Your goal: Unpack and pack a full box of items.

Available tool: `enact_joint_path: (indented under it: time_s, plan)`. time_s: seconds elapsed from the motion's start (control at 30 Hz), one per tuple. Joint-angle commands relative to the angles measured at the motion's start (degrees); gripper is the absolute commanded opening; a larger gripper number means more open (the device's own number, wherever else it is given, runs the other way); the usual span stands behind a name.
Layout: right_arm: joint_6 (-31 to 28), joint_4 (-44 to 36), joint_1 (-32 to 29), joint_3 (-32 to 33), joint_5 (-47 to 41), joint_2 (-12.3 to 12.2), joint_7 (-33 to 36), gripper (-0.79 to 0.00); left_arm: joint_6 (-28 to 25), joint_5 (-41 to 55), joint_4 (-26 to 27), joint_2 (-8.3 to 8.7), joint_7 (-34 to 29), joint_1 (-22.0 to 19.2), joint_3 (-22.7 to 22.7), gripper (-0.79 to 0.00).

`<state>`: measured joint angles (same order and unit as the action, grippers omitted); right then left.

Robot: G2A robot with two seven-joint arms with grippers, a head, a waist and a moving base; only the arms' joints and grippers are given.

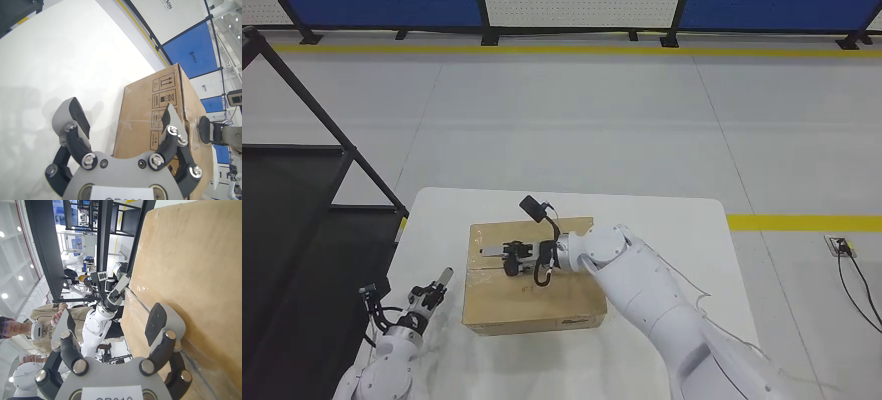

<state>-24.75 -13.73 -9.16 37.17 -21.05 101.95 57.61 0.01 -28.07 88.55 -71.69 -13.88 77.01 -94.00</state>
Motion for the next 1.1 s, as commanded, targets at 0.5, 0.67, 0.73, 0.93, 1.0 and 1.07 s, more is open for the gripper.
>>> enact_joint_path:
  time_s: [0.5, 0.67, 0.73, 0.93, 1.0, 1.07]
  plan:
    - [1.3, -4.3, -1.8, 3.1, 5.1, -4.7, 0.5, 0.0, 0.6, -0.1, -0.8, 0.24, -0.5, -1.4, 0.2, 0.0]
    - [1.1, -6.8, -2.7, 4.7, 6.2, -6.4, -0.3, 0.0, 0.7, -0.1, -0.9, 0.3, -0.5, -1.6, 0.3, 0.0]
    - [0.9, -8.2, -3.3, 5.6, 6.5, -7.2, -0.7, 0.0, 0.8, -0.1, -1.0, 0.31, -0.5, -1.7, 0.3, 0.0]
    - [0.9, -13.2, -5.6, 8.7, 7.6, -10.0, -0.2, 0.0, 1.1, 0.1, -1.0, 0.35, -0.5, -2.0, 0.5, 0.0]
    - [0.9, -15.5, -6.9, 9.9, 7.7, -11.1, 0.7, 0.0, 1.2, 0.1, -1.0, 0.37, -0.5, -2.0, 0.5, 0.0]
    - [1.2, -18.1, -8.2, 11.2, 8.4, -12.2, 0.9, 0.0, 1.2, 0.1, -1.0, 0.39, -0.4, -2.1, 0.6, 0.0]
